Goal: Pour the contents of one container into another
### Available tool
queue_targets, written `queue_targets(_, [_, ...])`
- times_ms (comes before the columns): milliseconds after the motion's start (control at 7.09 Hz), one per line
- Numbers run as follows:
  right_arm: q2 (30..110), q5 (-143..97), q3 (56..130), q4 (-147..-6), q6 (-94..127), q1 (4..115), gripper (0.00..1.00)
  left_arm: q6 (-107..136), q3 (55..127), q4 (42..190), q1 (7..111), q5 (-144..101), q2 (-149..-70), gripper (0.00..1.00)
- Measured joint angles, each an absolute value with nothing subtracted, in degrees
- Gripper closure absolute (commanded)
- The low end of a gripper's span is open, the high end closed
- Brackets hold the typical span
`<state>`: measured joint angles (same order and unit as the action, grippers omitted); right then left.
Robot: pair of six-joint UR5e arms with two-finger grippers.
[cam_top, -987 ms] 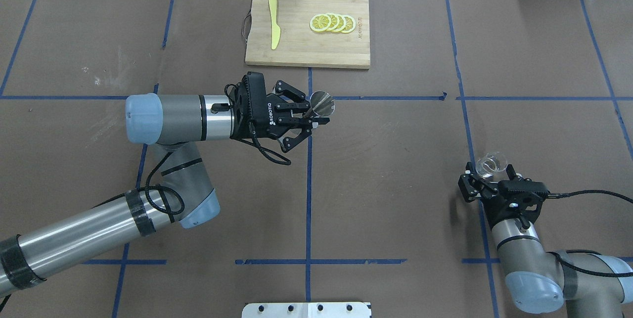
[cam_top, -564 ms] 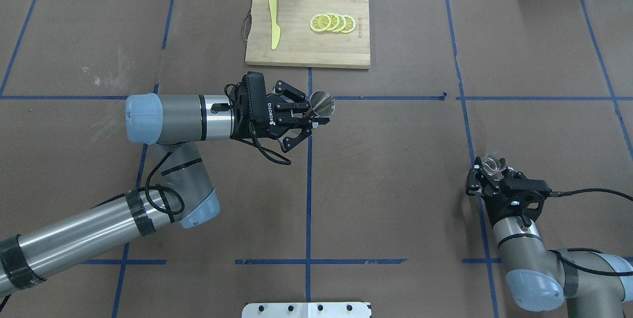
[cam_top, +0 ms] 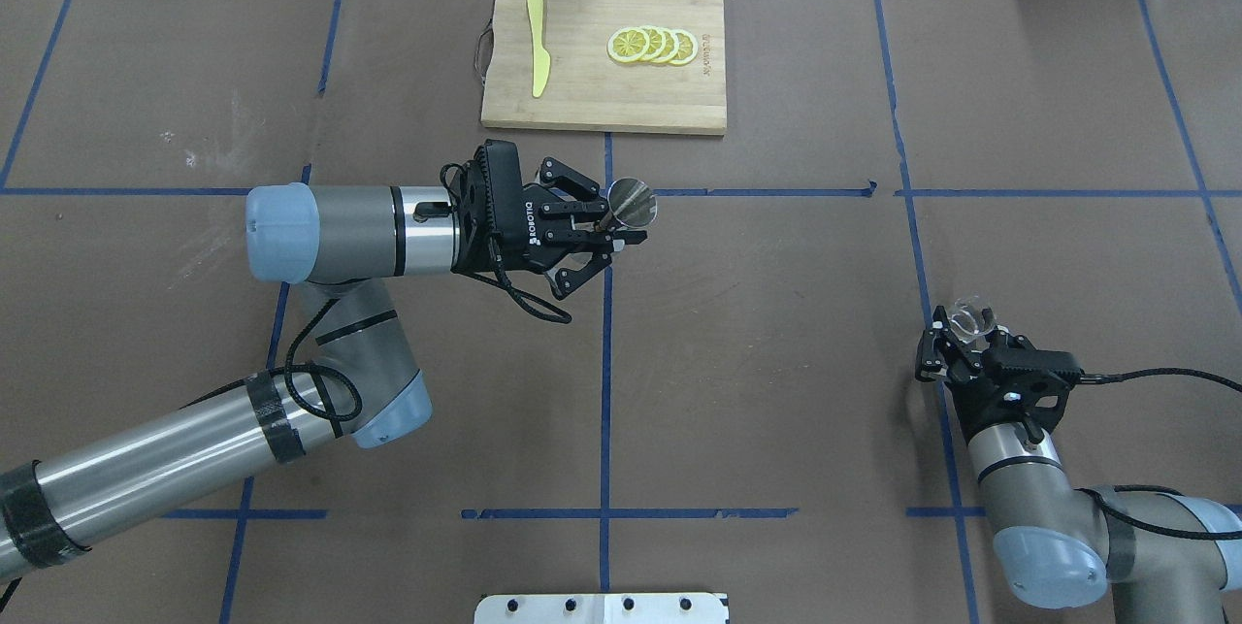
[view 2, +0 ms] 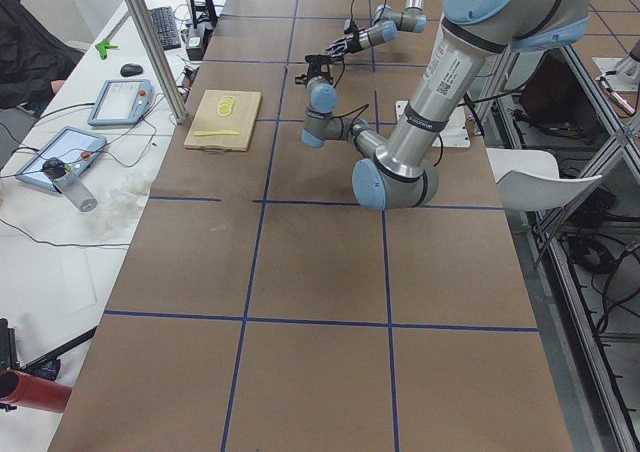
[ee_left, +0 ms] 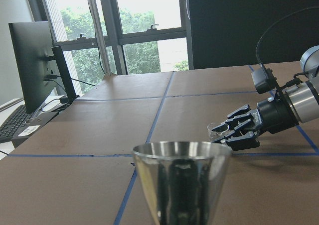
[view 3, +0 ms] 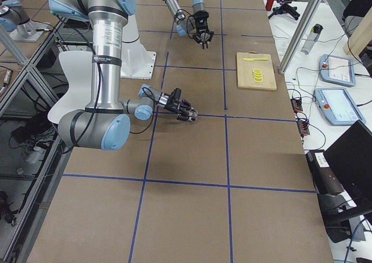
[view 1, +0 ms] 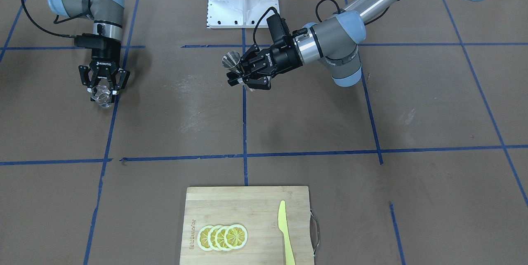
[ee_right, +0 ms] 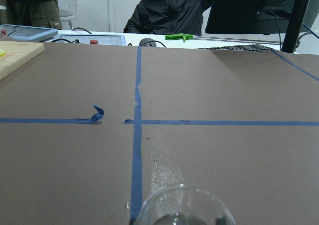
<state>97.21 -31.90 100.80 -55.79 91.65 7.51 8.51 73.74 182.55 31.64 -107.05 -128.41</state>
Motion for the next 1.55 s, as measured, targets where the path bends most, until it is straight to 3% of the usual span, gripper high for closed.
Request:
queue_targets(141, [97.2, -31.9, 101.0, -55.7, 91.5, 7.8, 1.00, 8.5, 73.7, 182.5, 31.6, -107.1, -128.4, 1.00])
queue_targets(987, [96.5, -30.0, 105.0, -53.1, 80.0, 11.7, 1.00, 8.5, 73.8, 182.5, 31.7, -107.1, -128.4, 1.00])
queue_targets(1552, [95.4, -31.0, 105.7, -38.4, 59.1, 14.7, 1.00, 8.6, 73.8, 182.6, 31.8, -107.1, -128.4, 1.00])
